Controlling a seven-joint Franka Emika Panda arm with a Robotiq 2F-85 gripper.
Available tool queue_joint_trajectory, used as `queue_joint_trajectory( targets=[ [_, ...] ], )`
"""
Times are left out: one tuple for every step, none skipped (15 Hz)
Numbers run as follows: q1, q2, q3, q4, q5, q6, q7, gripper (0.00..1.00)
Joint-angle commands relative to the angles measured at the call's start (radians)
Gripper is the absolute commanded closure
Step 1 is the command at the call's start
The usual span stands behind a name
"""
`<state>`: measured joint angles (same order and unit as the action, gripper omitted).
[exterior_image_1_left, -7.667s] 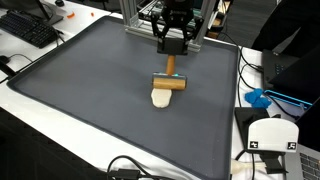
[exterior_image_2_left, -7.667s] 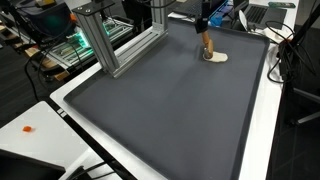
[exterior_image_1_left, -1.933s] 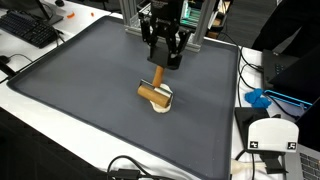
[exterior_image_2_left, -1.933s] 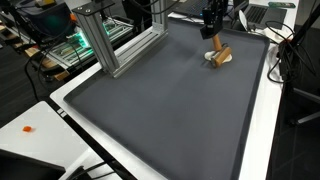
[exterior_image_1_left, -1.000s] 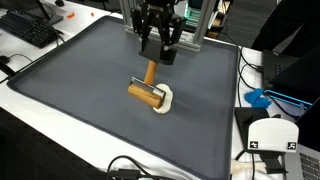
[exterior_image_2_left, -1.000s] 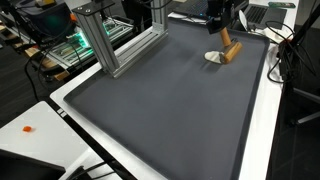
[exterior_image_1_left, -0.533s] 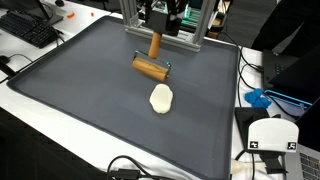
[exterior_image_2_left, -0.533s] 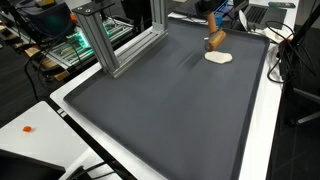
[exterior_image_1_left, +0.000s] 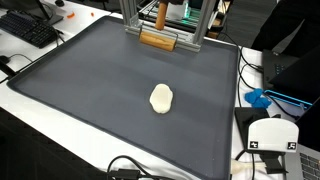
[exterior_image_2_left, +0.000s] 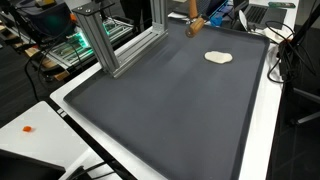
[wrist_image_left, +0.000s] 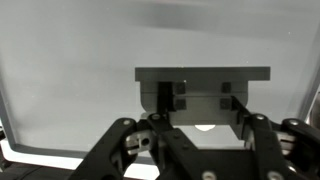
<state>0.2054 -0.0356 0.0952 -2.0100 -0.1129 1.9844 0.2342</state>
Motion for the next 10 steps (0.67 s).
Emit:
queue_joint_trajectory(
  targets=[
    [-0.032, -0.092, 0.014, -0.074, 0.028, -0.059, -0.063, 0.65],
    [-0.036, -0.109, 0.012, -0.091, 0.030, -0.070, -0.076, 0.65],
    [-0.041, -0.124, 0.011, -0.105, 0.039, -0.082, -0.085, 0.65],
    [-0.045, -0.138, 0.010, -0.120, 0.045, -0.095, -0.093, 0.65],
    [-0.048, -0.153, 0.009, -0.135, 0.060, -0.104, -0.103, 0.65],
    [-0.051, -0.165, 0.008, -0.148, 0.075, -0.114, -0.105, 0.65],
    [-0.054, -0.180, 0.007, -0.163, 0.091, -0.122, -0.111, 0.65],
    [-0.057, -0.192, 0.007, -0.175, 0.103, -0.130, -0.112, 0.65],
    [-0.059, -0.206, 0.006, -0.189, 0.117, -0.137, -0.115, 0.65],
    [-0.061, -0.218, 0.007, -0.200, 0.125, -0.144, -0.119, 0.65]
  ],
)
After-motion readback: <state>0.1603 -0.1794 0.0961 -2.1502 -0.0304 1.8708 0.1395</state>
